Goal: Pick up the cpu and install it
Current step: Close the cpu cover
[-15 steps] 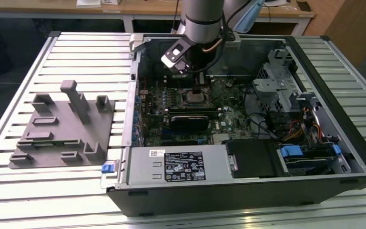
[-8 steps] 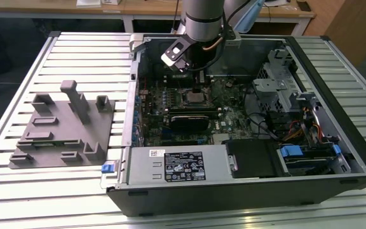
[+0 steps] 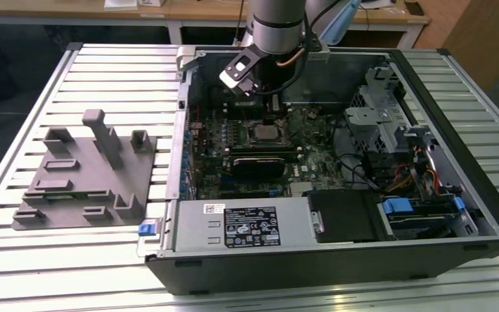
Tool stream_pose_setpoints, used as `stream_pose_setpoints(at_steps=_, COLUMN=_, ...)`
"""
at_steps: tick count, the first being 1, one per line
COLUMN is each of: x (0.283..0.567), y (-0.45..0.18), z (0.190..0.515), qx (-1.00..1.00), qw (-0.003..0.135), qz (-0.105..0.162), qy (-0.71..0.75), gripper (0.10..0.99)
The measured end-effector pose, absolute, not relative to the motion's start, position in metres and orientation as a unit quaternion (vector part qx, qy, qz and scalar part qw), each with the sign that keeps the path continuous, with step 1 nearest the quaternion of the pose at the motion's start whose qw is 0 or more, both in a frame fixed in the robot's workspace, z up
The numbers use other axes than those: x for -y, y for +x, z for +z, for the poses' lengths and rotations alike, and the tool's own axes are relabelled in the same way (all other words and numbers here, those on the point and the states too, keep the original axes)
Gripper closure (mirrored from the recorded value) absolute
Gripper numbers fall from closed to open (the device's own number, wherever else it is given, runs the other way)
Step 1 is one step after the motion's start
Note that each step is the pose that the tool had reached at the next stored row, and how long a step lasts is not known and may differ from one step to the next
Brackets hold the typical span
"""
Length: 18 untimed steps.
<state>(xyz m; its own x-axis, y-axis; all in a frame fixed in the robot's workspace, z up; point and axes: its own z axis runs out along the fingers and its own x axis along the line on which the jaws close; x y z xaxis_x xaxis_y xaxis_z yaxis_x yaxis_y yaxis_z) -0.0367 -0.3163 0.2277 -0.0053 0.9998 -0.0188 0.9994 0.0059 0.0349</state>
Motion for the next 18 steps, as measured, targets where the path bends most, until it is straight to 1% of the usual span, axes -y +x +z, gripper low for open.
stream_pose_setpoints(at_steps=11, x=0.316, y=-0.037, z=0.232, qx=-0.709, qw=0.019, qz=0.006, qy=0.705, gripper=0.980)
stream_pose_setpoints(at_steps=18, x=0.316, y=-0.037, z=0.245, qx=-0.709, qw=0.019, qz=0.006, qy=0.705, gripper=0.980)
